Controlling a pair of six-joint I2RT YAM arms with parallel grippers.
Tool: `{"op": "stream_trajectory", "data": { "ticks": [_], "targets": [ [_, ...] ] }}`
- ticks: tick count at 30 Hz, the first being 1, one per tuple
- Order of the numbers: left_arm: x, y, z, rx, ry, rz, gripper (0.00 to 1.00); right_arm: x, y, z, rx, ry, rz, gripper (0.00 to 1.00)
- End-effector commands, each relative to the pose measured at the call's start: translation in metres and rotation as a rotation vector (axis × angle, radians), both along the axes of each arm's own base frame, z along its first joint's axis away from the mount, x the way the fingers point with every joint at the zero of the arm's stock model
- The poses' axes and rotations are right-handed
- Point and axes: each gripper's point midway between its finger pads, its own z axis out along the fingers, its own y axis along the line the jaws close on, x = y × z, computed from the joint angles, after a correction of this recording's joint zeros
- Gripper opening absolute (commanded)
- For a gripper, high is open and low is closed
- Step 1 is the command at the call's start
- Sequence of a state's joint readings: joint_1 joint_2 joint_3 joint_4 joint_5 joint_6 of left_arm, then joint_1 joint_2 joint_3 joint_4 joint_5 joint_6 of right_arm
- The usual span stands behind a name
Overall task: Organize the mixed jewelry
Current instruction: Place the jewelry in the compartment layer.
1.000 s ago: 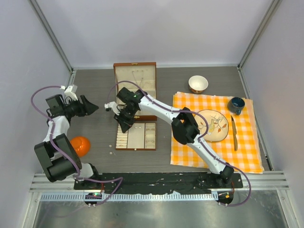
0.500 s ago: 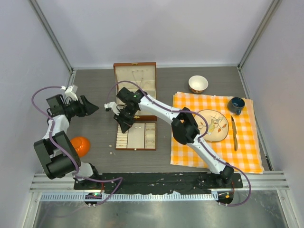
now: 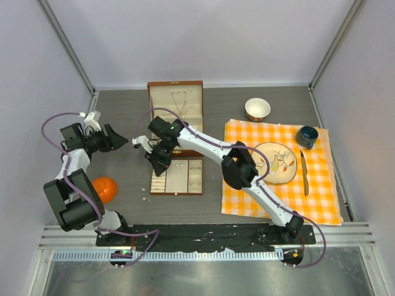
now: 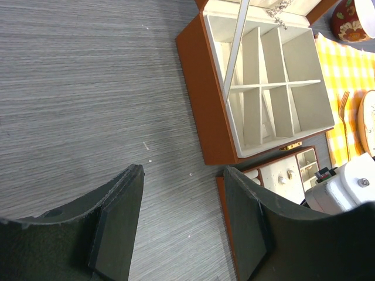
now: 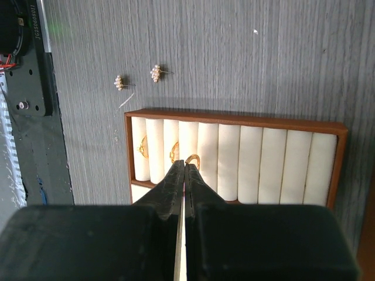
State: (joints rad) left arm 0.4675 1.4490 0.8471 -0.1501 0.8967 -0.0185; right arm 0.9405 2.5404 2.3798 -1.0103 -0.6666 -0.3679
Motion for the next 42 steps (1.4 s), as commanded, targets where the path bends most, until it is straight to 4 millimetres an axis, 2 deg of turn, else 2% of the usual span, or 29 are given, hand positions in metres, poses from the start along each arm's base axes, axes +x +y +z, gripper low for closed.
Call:
{"op": "stream_trajectory", "data": {
  "ticks": [1,6,15,42],
  "targets": [
    [0.006,0.007,0.01,0.021,-0.035,0.001,0.61,0.008,0.01,0.016,0.057,-0.052,0.014,0.01],
    [0.008,0.007,0.009,0.014,-0.032,-0.004,0.61,0.011,0.01,0.018,0.06,-0.072,0.014,0.01],
    [0.008,0.007,0.005,0.007,-0.026,-0.008,0.61,0.013,0.006,0.005,0.031,-0.08,0.017,0.01],
    [0.008,0.012,0.0,0.014,-0.025,-0.018,0.61,0.022,0.014,-0.02,0.015,-0.083,-0.023,0.01]
  ]
}}
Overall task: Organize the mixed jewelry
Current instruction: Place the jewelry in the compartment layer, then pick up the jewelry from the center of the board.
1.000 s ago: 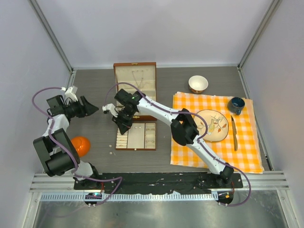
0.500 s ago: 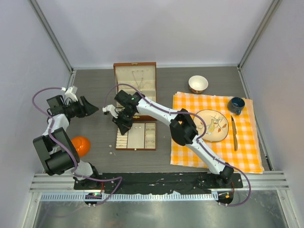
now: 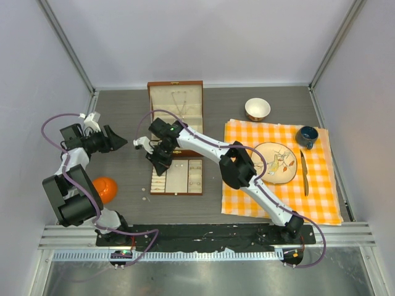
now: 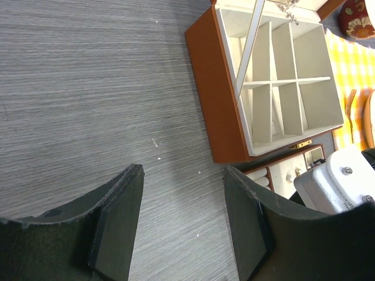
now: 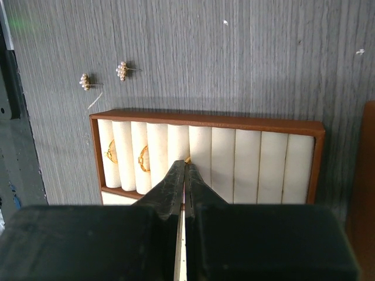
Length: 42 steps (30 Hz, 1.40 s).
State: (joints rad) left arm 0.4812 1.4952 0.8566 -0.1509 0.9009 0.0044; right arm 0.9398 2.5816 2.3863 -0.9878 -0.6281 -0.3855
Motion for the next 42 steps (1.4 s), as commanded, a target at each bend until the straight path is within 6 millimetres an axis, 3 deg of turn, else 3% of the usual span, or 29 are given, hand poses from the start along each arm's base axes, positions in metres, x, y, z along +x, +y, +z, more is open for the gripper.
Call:
{"op": "stream_trajectory", "data": {
  "ticks": [1,5,17,29,35,40,42],
  "targets": [
    [0.005,0.005,0.011,0.016,-0.043,-0.019,0.61,0.014,0.014,0.001,0.042,-0.053,-0.022,0.01],
    [0.003,0.005,0.009,0.02,-0.044,-0.023,0.61,0.016,0.014,0.003,0.04,-0.068,-0.035,0.01],
    [-0.004,0.0,0.012,0.022,-0.051,-0.04,0.61,0.017,0.011,0.038,0.067,-0.113,-0.058,0.29],
    [-0.019,-0.014,0.03,0.025,-0.089,-0.101,0.62,0.025,0.003,0.093,0.117,-0.221,-0.079,0.34],
    [-0.047,-0.029,0.022,0.131,-0.113,-0.256,0.63,0.022,-0.007,0.114,0.133,-0.251,-0.072,0.34],
    [-0.091,-0.053,-0.012,0.296,-0.039,-0.472,0.62,0.036,-0.032,0.119,0.095,-0.297,-0.127,0.34],
    [-0.104,-0.057,-0.021,0.344,-0.027,-0.531,0.62,0.046,-0.043,0.132,0.102,-0.328,-0.162,0.33]
  ]
}}
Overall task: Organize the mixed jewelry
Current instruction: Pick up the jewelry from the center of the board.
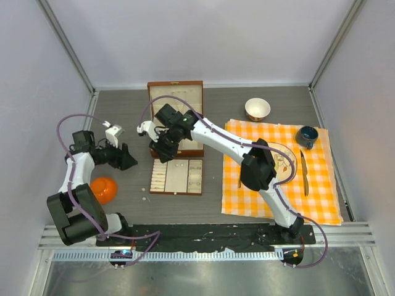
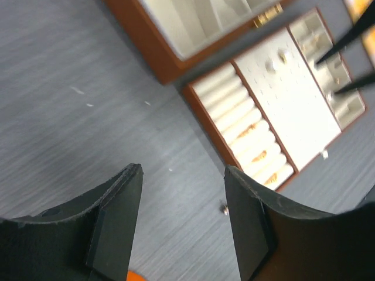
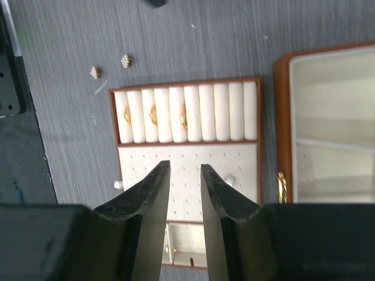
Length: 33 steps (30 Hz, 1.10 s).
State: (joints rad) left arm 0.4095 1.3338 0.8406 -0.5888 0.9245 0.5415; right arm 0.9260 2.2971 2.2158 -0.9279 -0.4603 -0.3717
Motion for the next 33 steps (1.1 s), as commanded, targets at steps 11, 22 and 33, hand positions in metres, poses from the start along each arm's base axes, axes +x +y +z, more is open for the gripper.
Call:
{"op": "stream_trajectory", "data": {
  "ticks": [11,22,33],
  "targets": [
    [-0.07,-0.03,-0.047,0.427,0.025,-0.35,0.62,0.029,-0.068,0.051,-0.01,-0.176,-0.138,0.33],
    [-0.081,-0.028,-0.072,0.567,0.042,-0.393,0.61,0.026,-0.088,0.022,-0.076,-0.152,-0.162,0.31],
    [-0.082,-0.046,-0.084,0.651,0.038,-0.414,0.59,0.03,-0.087,0.011,-0.094,-0.142,-0.169,0.3]
  ]
}}
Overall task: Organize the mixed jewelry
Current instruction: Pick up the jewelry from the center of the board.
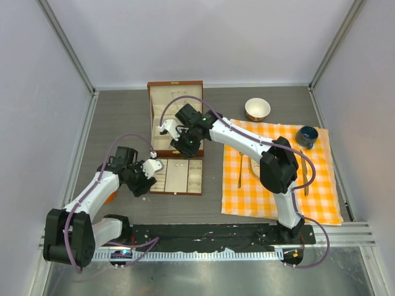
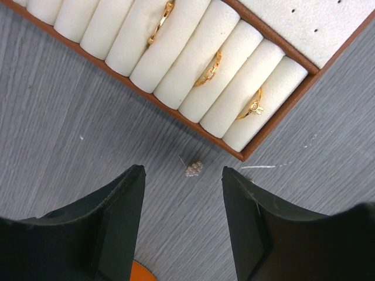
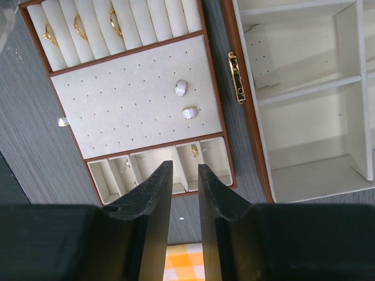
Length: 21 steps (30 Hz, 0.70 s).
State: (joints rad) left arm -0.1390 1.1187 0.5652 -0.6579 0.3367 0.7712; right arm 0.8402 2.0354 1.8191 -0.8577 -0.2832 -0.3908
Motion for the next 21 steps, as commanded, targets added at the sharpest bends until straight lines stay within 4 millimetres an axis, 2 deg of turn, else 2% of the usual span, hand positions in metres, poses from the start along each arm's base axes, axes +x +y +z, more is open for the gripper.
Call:
{"op": "stream_trajectory", "data": {
  "ticks": [1,21],
  "targets": [
    [0.0118,0.0029,0.001,0.04,-0.056,0.037,0.59,0.0115,0.0056,0.0189,0.047,-0.059,-0.004,0.3],
    [0.0064,-0.0026,-0.0087,0.083,-0.059,0.005,0.47,0.0151,0.0059,0.0175,0.044,-0.062,-0.013,0.28]
  ]
}}
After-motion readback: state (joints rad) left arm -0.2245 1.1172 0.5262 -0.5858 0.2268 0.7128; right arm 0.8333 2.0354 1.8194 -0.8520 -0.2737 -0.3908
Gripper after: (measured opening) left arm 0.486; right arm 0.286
